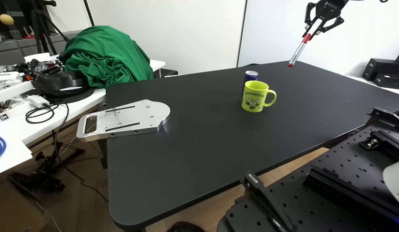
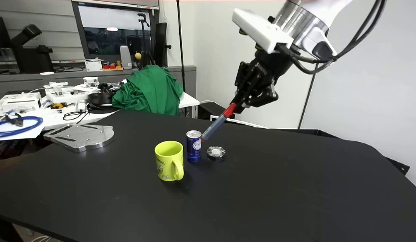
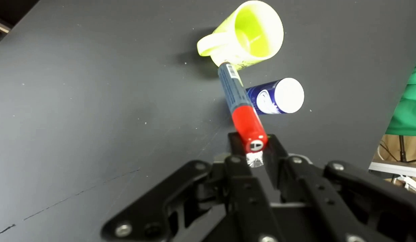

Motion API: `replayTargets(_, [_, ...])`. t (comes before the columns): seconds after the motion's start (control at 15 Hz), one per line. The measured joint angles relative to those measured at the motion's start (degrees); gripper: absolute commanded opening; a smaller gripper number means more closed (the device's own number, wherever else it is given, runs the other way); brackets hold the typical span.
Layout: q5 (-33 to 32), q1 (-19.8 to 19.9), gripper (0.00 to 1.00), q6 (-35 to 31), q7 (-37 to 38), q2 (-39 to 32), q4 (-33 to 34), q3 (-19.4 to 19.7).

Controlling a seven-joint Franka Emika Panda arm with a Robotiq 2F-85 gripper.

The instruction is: Pick the marker from the cup and put it on the table

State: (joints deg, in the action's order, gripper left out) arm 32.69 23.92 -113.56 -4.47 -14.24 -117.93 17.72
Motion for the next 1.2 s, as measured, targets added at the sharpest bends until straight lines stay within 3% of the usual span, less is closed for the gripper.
replayTargets(0.6, [0.27,6.39,0.05,1.61,-8.36,-4.21,2.27,1.72])
replayTargets(1.2, [1.25,7.4,0.05,1.31,-9.64,-9.9,9.87,1.33])
